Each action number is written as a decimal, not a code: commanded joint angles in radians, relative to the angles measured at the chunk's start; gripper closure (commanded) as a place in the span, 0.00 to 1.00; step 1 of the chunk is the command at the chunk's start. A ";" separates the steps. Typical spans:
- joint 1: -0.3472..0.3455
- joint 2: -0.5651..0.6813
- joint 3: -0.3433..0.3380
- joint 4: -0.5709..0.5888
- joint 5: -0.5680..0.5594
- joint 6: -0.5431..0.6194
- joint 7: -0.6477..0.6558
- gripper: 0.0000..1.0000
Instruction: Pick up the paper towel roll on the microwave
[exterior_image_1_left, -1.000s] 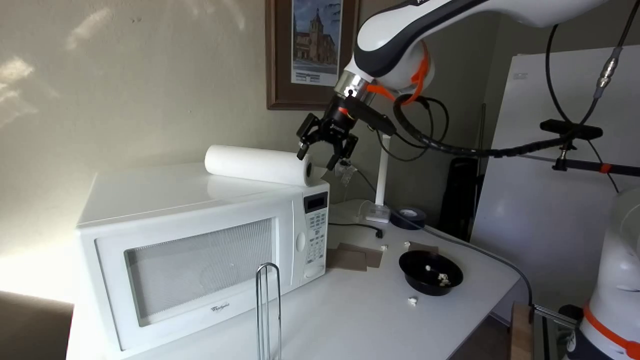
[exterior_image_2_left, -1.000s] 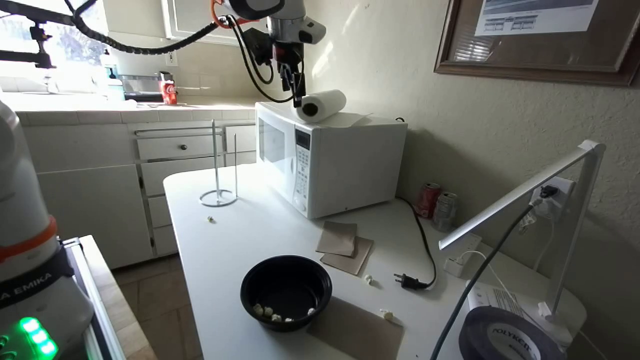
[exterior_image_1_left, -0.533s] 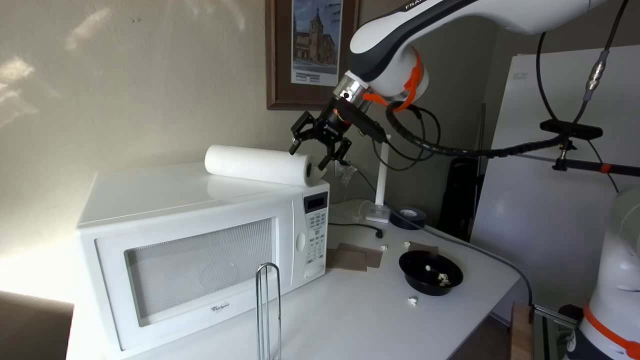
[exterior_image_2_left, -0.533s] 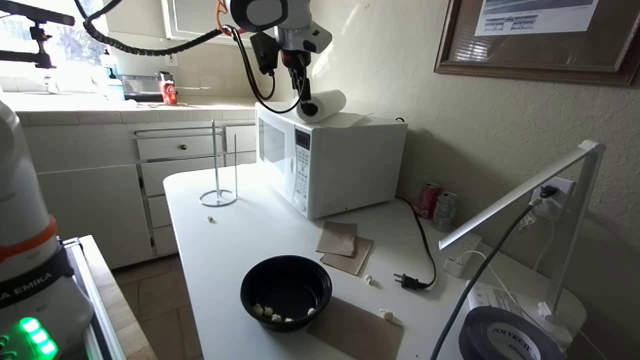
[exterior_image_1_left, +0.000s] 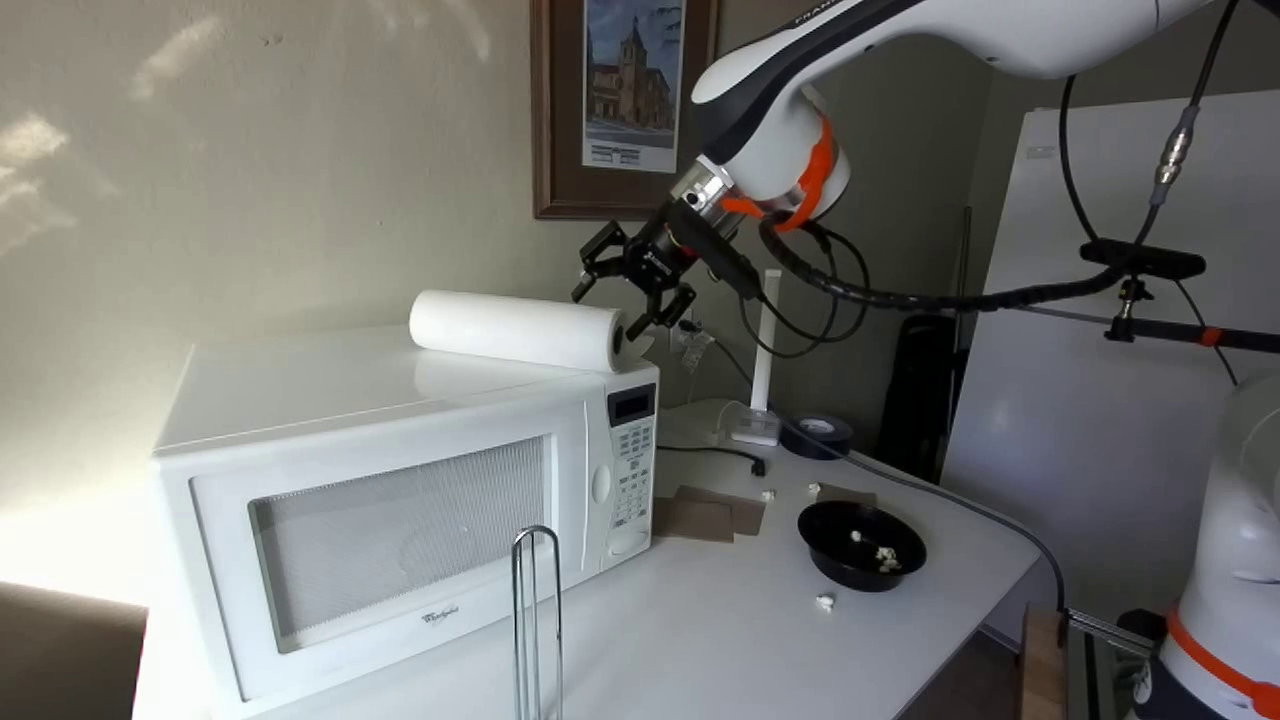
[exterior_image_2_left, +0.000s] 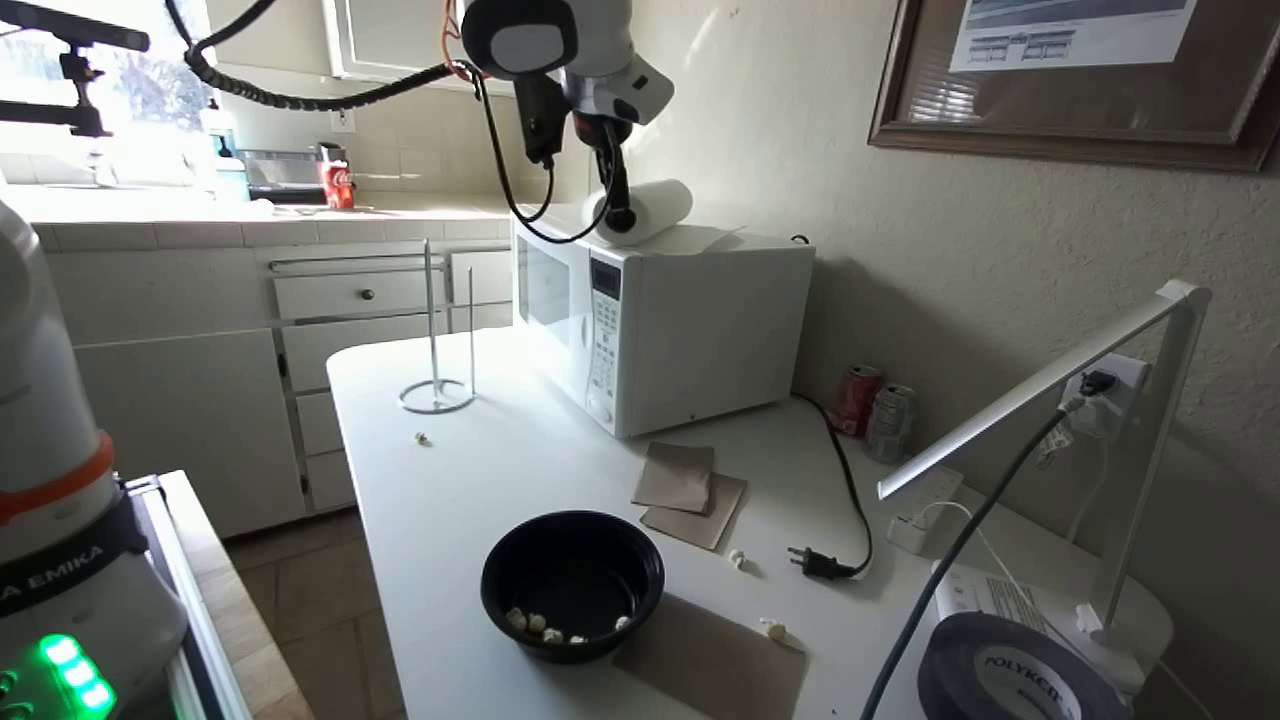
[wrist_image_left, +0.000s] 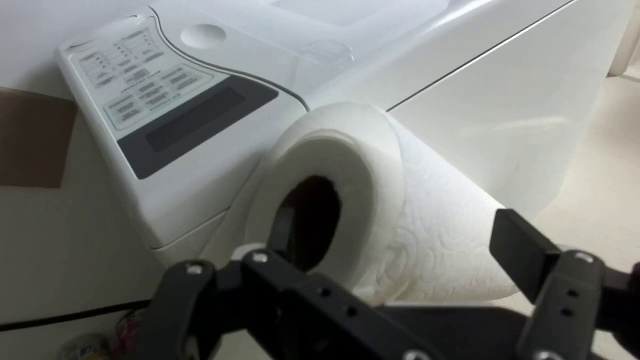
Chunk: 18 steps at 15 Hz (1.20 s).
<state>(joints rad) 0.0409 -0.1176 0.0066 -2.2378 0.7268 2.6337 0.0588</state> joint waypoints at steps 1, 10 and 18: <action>0.013 0.015 -0.008 -0.001 0.110 0.023 -0.072 0.08; 0.000 0.014 -0.008 -0.003 0.191 0.025 -0.129 0.85; -0.028 -0.012 -0.004 0.010 0.003 0.004 -0.036 0.96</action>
<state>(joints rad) 0.0254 -0.1142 -0.0019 -2.2302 0.8242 2.6427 -0.0356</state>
